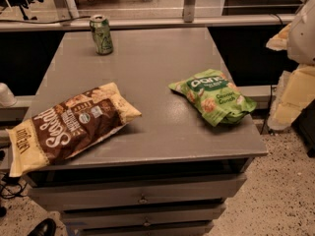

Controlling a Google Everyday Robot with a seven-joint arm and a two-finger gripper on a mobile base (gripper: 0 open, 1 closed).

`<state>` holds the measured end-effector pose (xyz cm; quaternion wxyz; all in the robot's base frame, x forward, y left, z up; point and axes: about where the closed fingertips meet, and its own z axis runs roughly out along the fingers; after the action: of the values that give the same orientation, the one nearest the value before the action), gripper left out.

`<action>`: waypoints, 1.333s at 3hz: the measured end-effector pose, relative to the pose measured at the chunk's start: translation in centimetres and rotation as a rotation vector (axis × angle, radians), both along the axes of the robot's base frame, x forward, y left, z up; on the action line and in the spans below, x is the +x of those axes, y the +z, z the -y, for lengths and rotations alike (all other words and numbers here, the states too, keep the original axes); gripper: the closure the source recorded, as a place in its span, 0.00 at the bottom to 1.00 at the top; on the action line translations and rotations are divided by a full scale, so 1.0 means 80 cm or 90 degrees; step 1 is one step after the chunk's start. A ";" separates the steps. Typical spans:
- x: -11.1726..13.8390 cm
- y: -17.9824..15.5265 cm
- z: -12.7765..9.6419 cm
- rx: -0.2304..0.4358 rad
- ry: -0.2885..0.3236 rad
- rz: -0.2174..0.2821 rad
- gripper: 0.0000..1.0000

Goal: Move green rice chip bag near green can

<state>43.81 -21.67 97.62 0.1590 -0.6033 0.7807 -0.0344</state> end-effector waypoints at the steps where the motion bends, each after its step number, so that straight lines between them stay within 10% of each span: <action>1: 0.000 0.000 0.000 0.000 0.000 0.000 0.00; 4: 0.050 -0.069 0.004 0.068 -0.094 0.019 0.00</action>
Offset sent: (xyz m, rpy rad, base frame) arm 0.0095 0.0000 -0.0146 0.0309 -0.0116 -0.0223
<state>47.81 -21.97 92.10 0.1999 -0.5344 0.8211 -0.0133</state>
